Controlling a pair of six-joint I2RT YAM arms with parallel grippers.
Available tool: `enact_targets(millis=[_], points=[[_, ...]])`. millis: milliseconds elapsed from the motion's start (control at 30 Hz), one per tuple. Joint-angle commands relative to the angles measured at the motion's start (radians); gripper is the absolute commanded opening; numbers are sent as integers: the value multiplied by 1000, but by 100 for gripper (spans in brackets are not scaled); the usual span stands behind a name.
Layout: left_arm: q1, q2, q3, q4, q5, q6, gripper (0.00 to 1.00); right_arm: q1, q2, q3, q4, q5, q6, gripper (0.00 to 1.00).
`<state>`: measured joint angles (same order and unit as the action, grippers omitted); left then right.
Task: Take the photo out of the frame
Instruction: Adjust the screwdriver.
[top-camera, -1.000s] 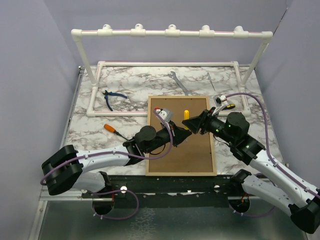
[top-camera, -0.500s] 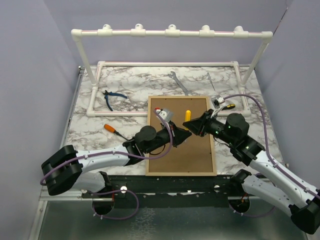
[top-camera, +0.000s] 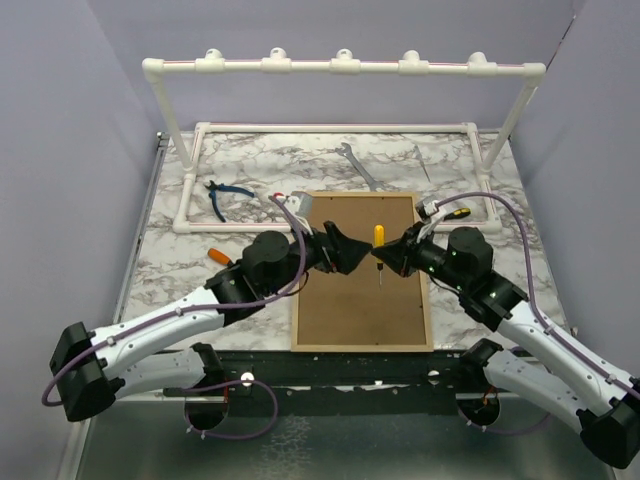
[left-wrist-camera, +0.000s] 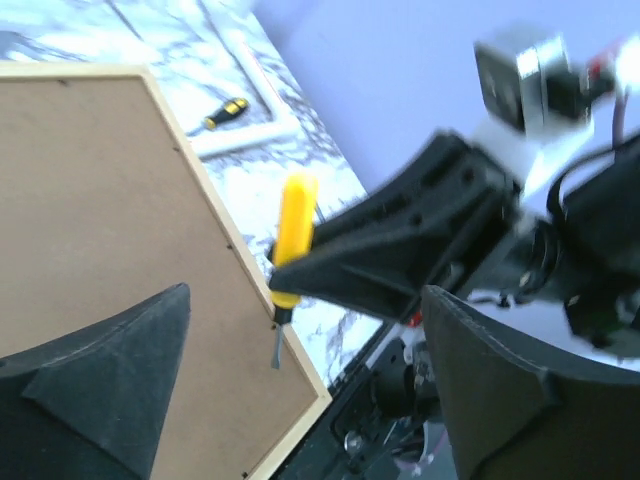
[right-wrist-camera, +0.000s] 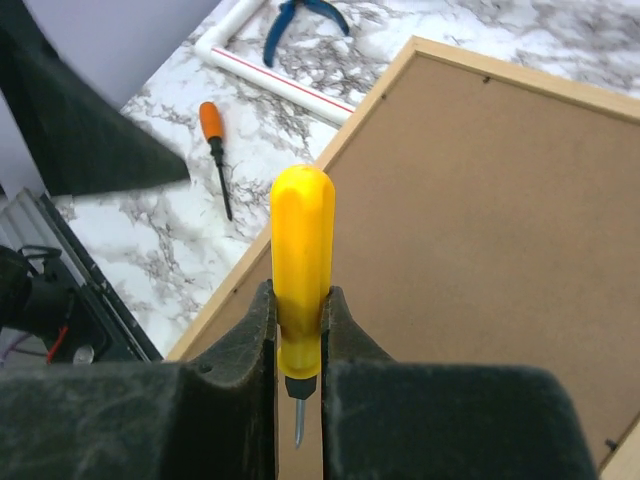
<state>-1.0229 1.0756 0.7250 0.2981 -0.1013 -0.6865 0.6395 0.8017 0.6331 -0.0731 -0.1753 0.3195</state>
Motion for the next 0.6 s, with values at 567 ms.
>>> enact_targets(millis=[567], points=[[369, 132, 266, -515, 574, -285, 67, -1, 242, 118, 82, -430, -547, 1]])
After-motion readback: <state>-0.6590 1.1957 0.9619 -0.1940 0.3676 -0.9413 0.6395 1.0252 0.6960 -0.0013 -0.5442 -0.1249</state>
